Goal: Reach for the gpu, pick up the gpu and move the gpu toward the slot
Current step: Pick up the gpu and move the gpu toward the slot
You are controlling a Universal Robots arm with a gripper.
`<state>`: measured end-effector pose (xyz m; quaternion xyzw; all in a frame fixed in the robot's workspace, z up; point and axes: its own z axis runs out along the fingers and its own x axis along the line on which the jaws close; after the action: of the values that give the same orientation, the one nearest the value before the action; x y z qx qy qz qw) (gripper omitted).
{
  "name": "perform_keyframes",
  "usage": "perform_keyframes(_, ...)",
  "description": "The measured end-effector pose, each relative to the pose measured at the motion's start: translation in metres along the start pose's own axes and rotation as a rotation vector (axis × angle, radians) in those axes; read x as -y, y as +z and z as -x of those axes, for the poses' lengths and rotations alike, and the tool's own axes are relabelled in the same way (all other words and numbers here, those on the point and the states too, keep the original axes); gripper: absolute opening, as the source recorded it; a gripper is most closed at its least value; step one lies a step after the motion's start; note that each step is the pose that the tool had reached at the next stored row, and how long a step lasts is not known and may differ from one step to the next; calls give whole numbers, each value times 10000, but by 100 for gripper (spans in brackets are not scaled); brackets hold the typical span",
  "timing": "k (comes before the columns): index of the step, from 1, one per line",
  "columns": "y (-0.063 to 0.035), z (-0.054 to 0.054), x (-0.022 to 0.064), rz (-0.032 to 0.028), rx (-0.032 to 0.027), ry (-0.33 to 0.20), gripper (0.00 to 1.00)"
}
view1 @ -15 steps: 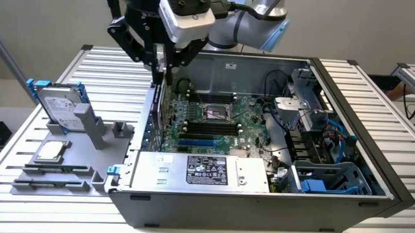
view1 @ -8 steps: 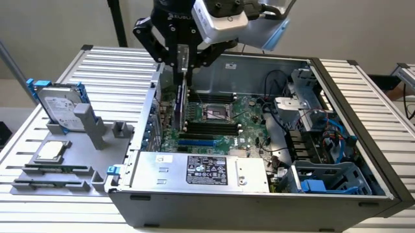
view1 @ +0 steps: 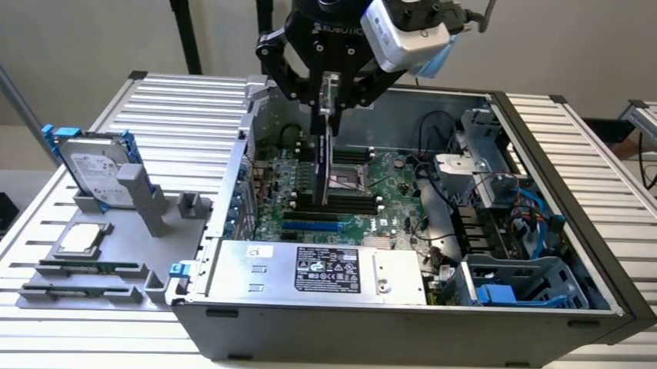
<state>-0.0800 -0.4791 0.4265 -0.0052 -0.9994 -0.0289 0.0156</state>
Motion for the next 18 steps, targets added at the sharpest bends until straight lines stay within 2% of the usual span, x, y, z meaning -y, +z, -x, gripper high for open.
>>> perform_keyframes(6,35,268,-91,-1,-1,0,26)
perform_keyframes(11,79,433,-221,0,0,-1,26)
perform_keyframes(14,95,503,-294,-1,-1,0,26)
perform_keyframes(18,95,509,-298,-1,-4,0,26)
